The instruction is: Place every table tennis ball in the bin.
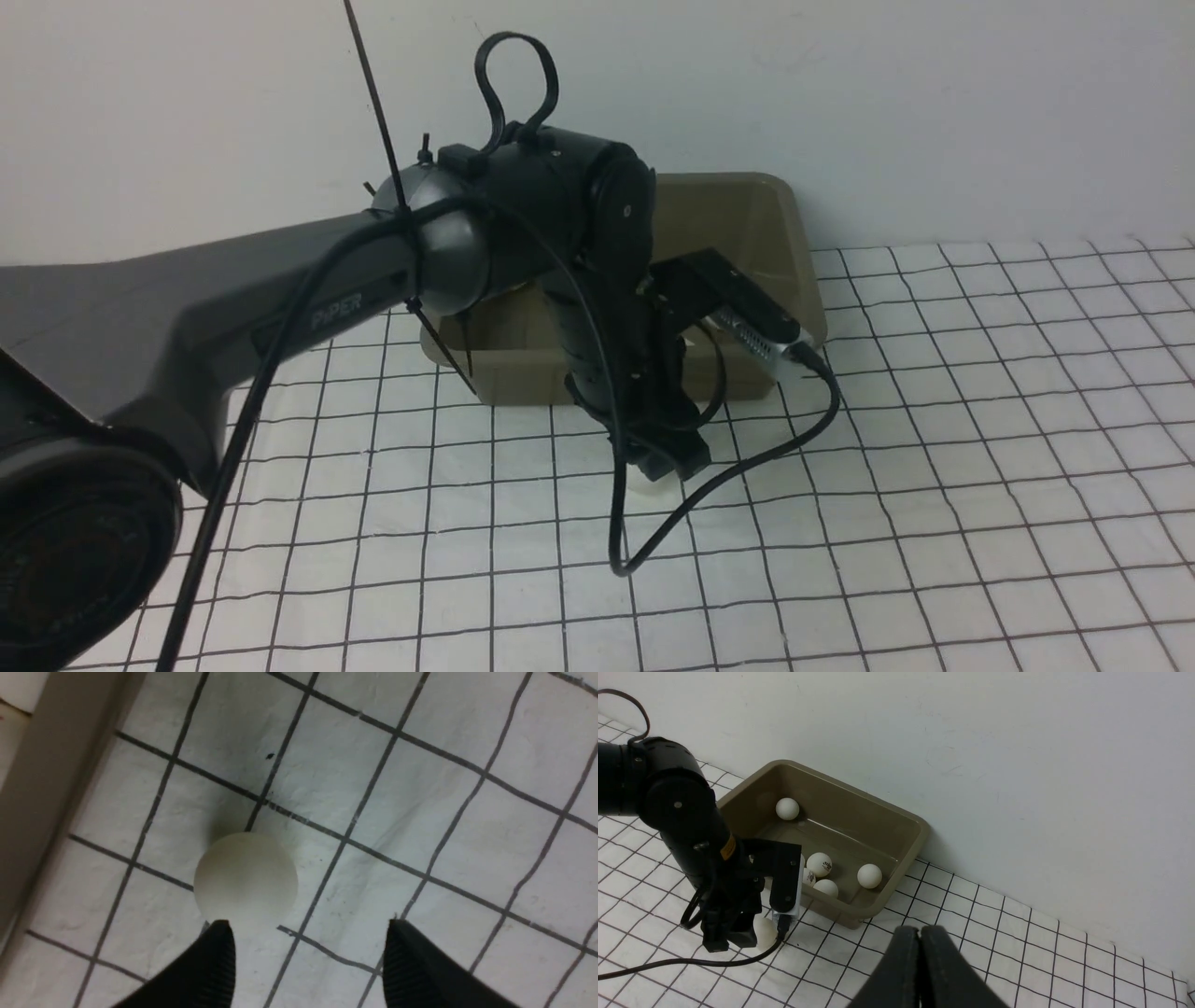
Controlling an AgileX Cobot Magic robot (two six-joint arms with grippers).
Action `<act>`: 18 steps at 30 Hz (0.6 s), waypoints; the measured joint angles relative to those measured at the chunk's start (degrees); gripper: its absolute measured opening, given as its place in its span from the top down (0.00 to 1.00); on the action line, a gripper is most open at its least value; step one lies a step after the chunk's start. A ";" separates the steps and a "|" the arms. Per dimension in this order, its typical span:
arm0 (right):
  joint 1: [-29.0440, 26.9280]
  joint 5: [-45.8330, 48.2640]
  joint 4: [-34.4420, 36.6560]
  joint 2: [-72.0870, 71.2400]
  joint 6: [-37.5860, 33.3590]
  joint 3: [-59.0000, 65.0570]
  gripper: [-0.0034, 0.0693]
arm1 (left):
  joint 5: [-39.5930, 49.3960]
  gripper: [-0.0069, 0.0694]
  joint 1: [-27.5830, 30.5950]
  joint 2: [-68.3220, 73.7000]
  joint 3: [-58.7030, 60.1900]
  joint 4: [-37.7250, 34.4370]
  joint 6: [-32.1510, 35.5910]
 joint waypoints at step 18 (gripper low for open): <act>0.00 0.00 0.00 0.00 0.00 0.00 0.98 | -4.08 0.29 2.15 1.26 0.00 0.60 0.98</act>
